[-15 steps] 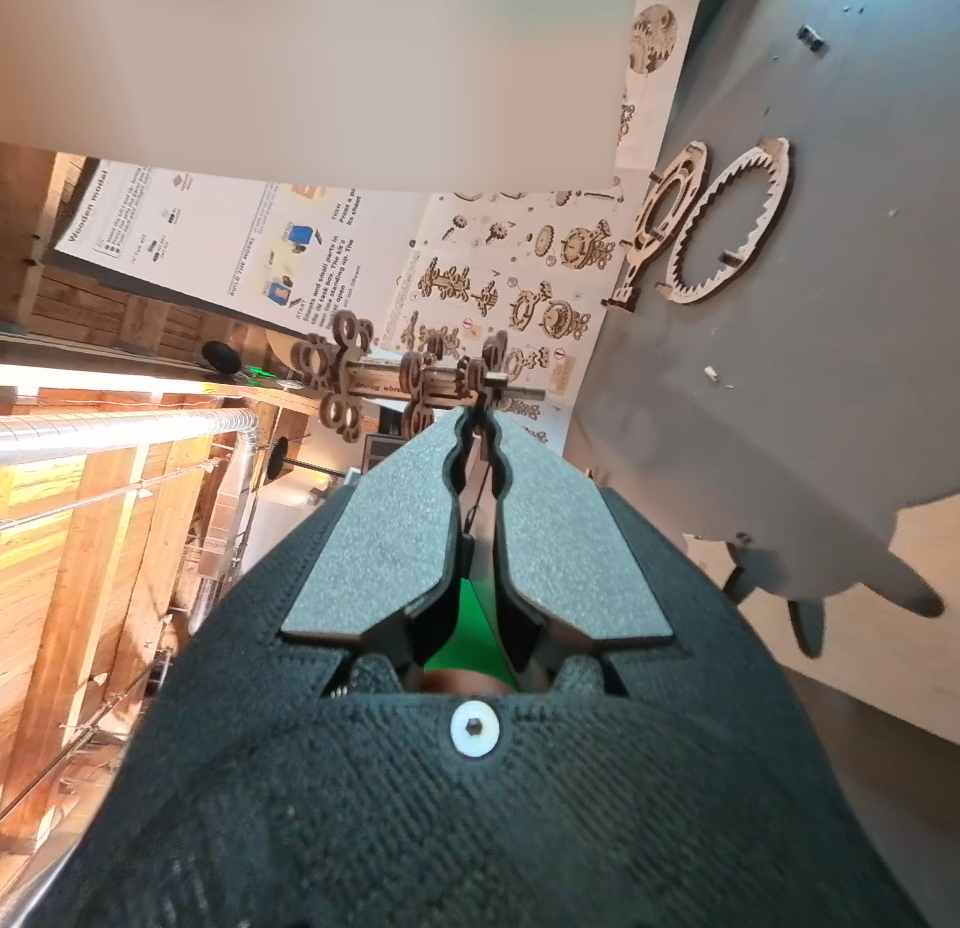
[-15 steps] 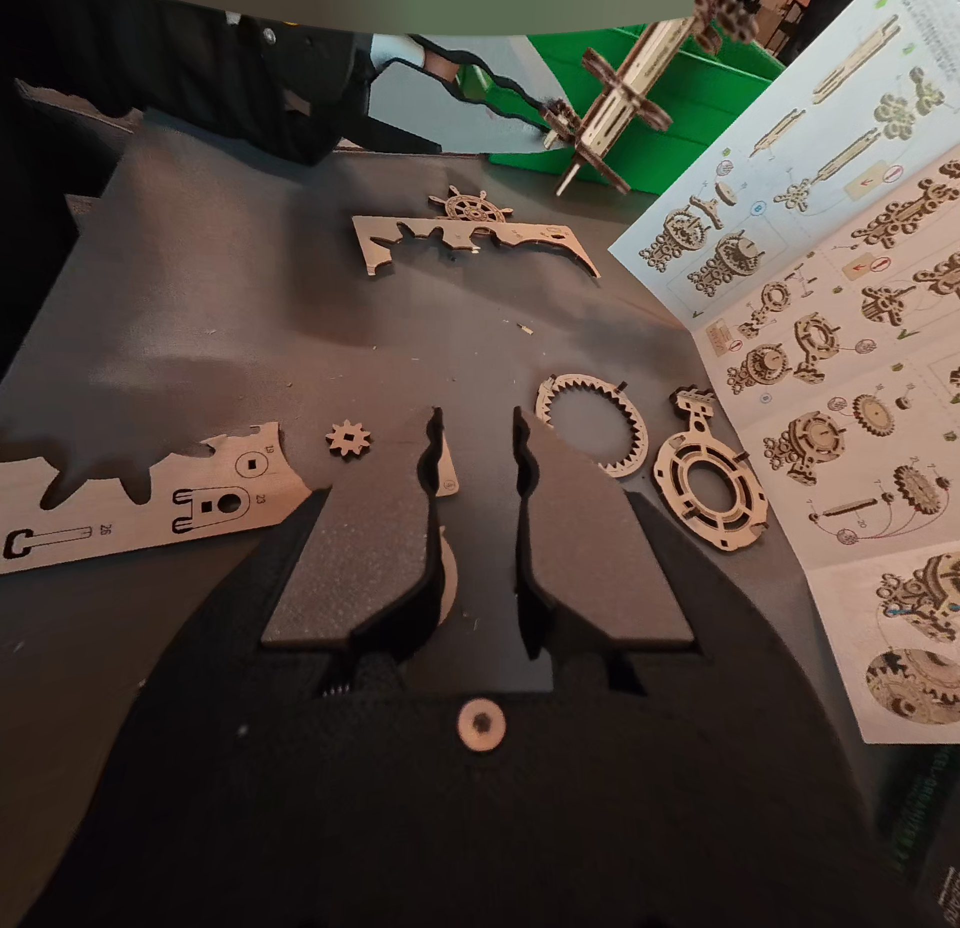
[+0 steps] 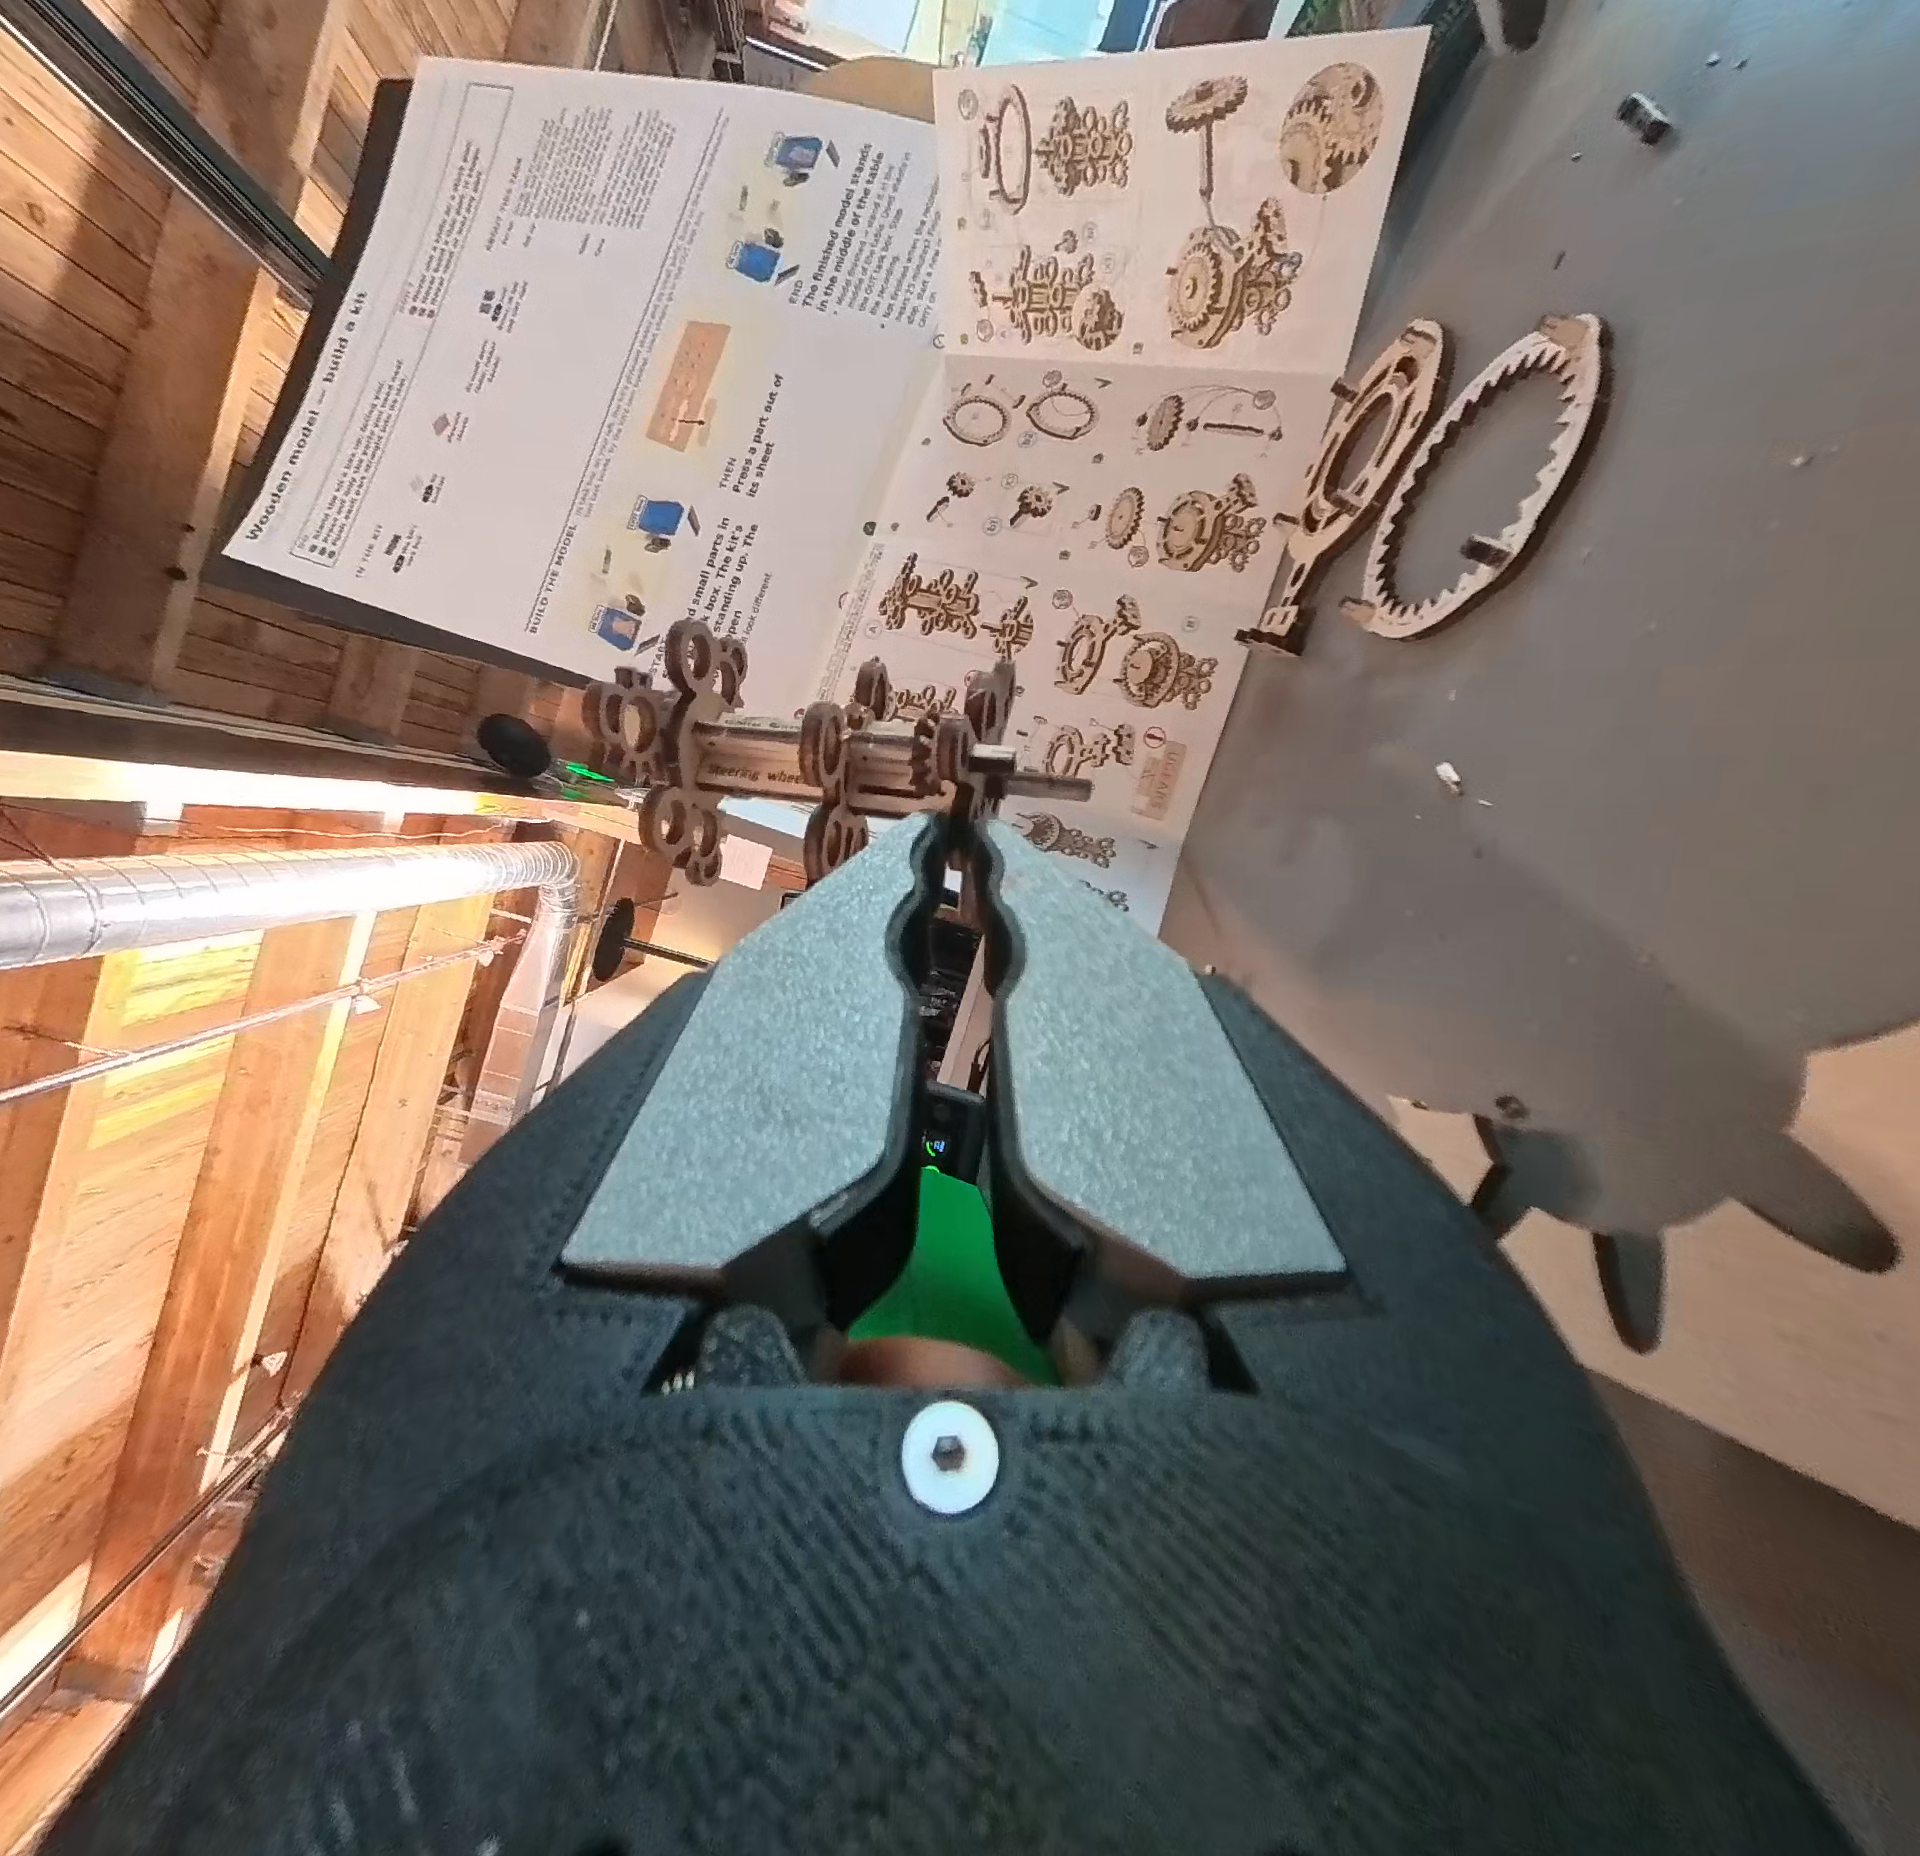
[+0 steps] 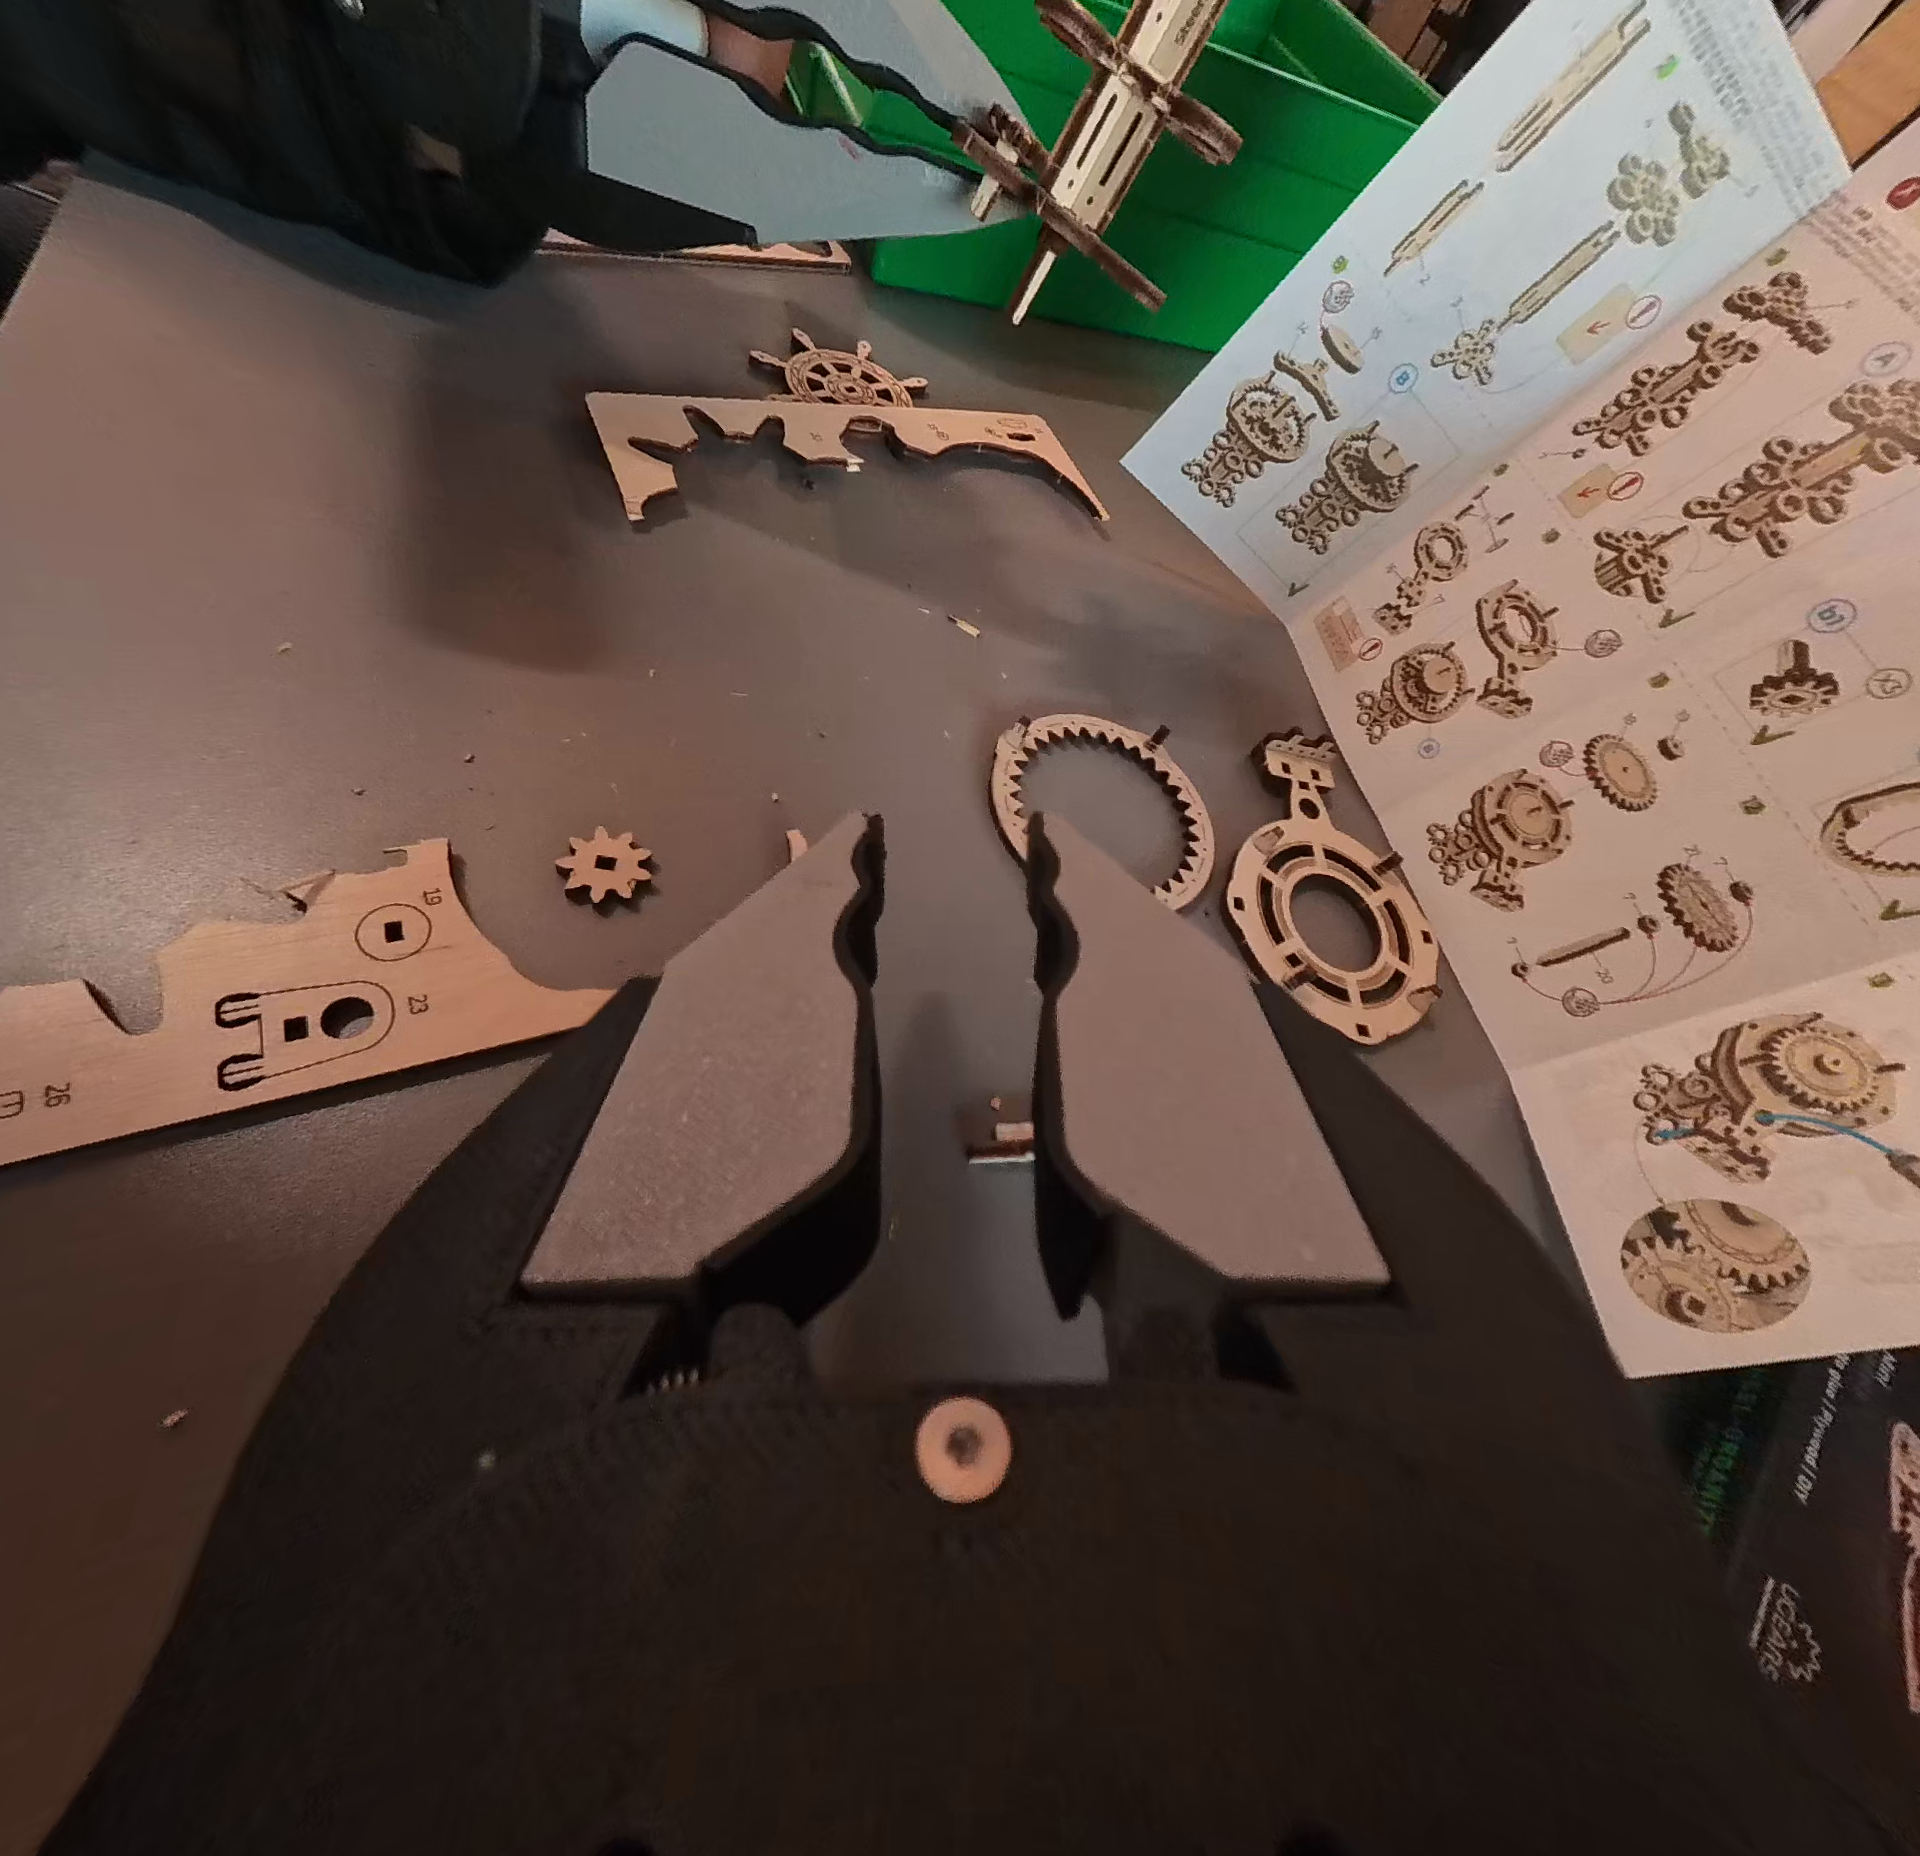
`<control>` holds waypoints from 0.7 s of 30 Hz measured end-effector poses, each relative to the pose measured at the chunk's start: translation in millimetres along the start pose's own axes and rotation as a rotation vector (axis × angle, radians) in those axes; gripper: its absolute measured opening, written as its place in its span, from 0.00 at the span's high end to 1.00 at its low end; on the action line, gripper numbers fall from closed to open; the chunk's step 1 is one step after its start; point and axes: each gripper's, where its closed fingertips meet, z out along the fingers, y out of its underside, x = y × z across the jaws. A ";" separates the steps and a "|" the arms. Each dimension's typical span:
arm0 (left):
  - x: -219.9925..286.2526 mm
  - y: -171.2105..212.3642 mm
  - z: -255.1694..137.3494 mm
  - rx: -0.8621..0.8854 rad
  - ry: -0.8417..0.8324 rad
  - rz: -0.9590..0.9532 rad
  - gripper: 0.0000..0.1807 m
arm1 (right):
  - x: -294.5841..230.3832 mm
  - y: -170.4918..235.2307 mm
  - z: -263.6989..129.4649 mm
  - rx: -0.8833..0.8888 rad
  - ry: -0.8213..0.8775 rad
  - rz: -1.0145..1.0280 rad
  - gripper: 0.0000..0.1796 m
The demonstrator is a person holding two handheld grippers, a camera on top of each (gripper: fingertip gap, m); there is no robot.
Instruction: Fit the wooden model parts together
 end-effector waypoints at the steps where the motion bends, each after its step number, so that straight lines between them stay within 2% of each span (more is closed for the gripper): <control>1: 0.0 -0.1 0.1 0.001 -0.001 -0.003 1.00 | 1.3 0.8 -0.3 -0.003 0.006 0.002 0.87; 7: 1.7 -4.9 0.0 0.017 0.002 0.001 1.00 | 7.6 3.5 -3.6 -0.003 0.024 0.022 0.86; 21: 11.6 -12.9 -1.0 0.055 0.065 0.014 1.00 | -10.0 6.7 2.8 -0.040 -0.078 -0.045 0.86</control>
